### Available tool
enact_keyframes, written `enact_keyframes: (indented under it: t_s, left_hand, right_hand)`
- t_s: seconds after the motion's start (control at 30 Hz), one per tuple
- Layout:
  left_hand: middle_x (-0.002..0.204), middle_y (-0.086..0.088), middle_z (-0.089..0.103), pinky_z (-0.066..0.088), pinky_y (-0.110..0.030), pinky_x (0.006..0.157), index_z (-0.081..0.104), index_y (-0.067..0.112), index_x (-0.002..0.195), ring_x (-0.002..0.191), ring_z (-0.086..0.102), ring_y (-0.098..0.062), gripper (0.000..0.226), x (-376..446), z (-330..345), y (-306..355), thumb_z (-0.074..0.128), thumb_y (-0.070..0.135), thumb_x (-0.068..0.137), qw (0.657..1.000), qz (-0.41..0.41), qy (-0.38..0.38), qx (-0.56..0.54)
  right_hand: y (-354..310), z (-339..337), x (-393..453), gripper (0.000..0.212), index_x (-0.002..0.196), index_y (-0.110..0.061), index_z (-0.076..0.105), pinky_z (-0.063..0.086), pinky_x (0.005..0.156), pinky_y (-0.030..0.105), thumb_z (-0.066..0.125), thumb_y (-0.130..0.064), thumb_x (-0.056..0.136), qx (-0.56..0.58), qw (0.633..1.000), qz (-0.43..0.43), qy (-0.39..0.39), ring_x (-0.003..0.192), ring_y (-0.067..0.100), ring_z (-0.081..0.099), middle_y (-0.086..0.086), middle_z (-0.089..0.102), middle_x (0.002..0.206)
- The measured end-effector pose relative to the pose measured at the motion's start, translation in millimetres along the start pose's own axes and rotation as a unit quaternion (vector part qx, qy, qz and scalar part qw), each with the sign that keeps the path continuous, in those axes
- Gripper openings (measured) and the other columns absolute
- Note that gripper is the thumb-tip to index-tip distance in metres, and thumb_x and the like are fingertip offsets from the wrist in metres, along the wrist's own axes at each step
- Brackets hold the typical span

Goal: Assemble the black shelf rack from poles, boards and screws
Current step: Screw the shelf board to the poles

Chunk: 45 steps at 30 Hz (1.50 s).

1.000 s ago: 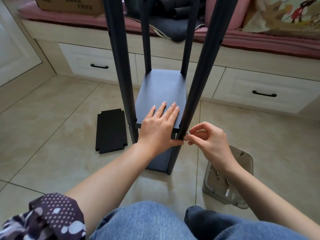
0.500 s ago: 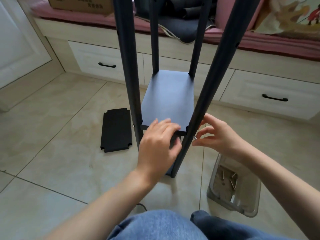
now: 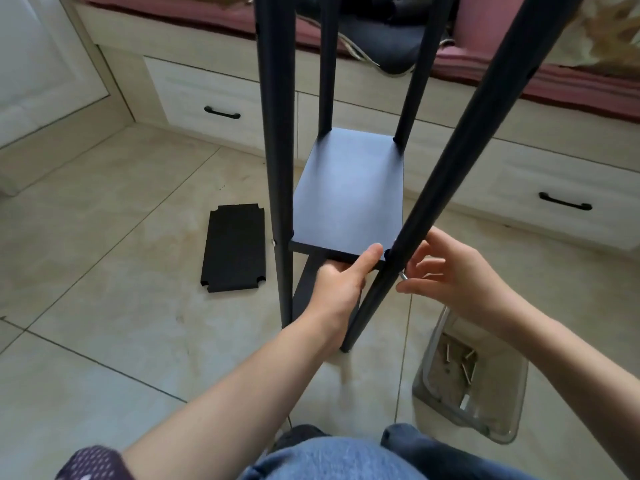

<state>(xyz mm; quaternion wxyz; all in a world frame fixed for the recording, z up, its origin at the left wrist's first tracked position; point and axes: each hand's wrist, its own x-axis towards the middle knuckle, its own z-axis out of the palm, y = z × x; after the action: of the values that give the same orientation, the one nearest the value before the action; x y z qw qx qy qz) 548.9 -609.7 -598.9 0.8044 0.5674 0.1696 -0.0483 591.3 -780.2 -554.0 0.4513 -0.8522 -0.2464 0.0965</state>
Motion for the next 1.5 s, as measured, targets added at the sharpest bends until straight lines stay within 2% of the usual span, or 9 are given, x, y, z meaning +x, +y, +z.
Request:
enact_keyframes:
  t_s: [0.13,0.27,0.43,0.6,0.83,1.07,1.27,1.4,1.5]
  left_hand:
    - [0.098,-0.003,0.078,0.059,-0.023,0.080,0.074,0.015,0.104,0.094,0.075,-0.017,0.036,2.8,2.1,-5.1,0.065,0.048,0.092,1.000,0.023,-0.008,0.002]
    - [0.093,0.002,0.079,0.056,-0.033,0.089,0.077,0.025,0.086,0.093,0.075,-0.016,0.036,1.0,5.0,-4.7,0.061,0.058,0.088,0.999,0.039,0.000,0.033]
    - [0.090,0.003,0.079,0.056,-0.015,0.070,0.071,0.016,0.099,0.088,0.075,-0.012,0.030,0.7,4.3,-3.1,0.059,0.043,0.097,0.999,0.040,-0.009,-0.007]
    - [0.093,0.000,0.079,0.058,-0.019,0.075,0.070,0.015,0.103,0.091,0.075,-0.014,0.030,0.7,5.5,-2.5,0.059,0.042,0.097,0.999,0.040,-0.012,-0.023]
    - [0.090,0.003,0.079,0.055,-0.015,0.068,0.070,0.017,0.100,0.088,0.075,-0.011,0.026,0.7,4.0,-3.7,0.059,0.041,0.097,0.999,0.038,-0.007,-0.032]
    - [0.096,0.002,0.078,0.059,-0.023,0.083,0.068,0.015,0.109,0.095,0.075,-0.014,0.038,3.0,2.8,-4.4,0.059,0.048,0.093,0.999,0.032,-0.015,-0.020]
    - [0.098,0.001,0.078,0.059,-0.031,0.088,0.068,0.012,0.113,0.095,0.075,-0.016,0.044,5.2,1.9,-4.7,0.058,0.050,0.093,0.999,0.025,-0.021,-0.005]
    - [0.098,-0.001,0.078,0.060,-0.030,0.085,0.069,0.012,0.111,0.094,0.075,-0.017,0.040,6.0,1.9,-4.8,0.058,0.047,0.096,0.999,0.024,-0.019,-0.009]
    - [0.098,-0.002,0.078,0.060,-0.028,0.084,0.068,0.010,0.112,0.093,0.075,-0.016,0.043,5.5,0.7,-3.7,0.057,0.048,0.096,1.000,0.018,-0.019,-0.006]
  right_hand:
    - [4.9,-4.9,-4.1,0.057,0.116,-0.028,0.060,0.060,0.074,0.031,0.081,0.002,0.072,0.023,1.000,-0.003,0.009,0.069,0.016,0.069,-0.003,0.063,0.076]
    - [6.0,-1.7,-5.9,0.060,0.114,-0.032,0.058,0.059,0.074,0.028,0.082,0.002,0.071,-0.009,0.999,-0.021,0.028,0.068,0.012,0.068,-0.006,0.064,0.075]
    - [7.0,5.9,-13.5,0.065,0.111,-0.040,0.055,0.057,0.073,0.020,0.086,-0.003,0.067,-0.059,0.992,-0.049,0.097,0.070,0.011,0.068,-0.011,0.064,0.071]
    - [10.4,21.8,-21.1,0.060,0.122,-0.009,0.060,0.053,0.074,0.010,0.085,-0.003,0.067,-0.117,0.972,-0.110,0.173,0.073,0.007,0.067,-0.006,0.065,0.073]
    - [6.3,24.5,-24.3,0.057,0.118,-0.017,0.061,0.054,0.075,0.013,0.085,-0.002,0.069,-0.077,0.975,-0.092,0.185,0.073,0.004,0.069,-0.003,0.068,0.075]
    - [1.9,28.1,-26.1,0.050,0.112,-0.013,0.064,0.051,0.072,0.009,0.086,-0.004,0.069,-0.094,0.974,-0.071,0.193,0.073,0.004,0.068,-0.005,0.069,0.073]
    - [-5.3,24.9,-28.6,0.040,0.108,-0.013,0.068,0.056,0.069,0.023,0.085,-0.007,0.072,-0.088,0.980,-0.034,0.175,0.067,0.006,0.070,-0.005,0.072,0.072]
    - [-8.1,21.6,-27.1,0.035,0.104,-0.011,0.071,0.054,0.068,0.015,0.085,-0.007,0.071,-0.120,0.978,-0.032,0.167,0.066,0.004,0.069,-0.005,0.071,0.072]
    - [-8.0,15.8,-26.2,0.030,0.099,-0.014,0.073,0.056,0.069,0.018,0.084,-0.009,0.072,-0.031,0.989,0.023,0.141,0.065,0.006,0.071,-0.005,0.073,0.068]
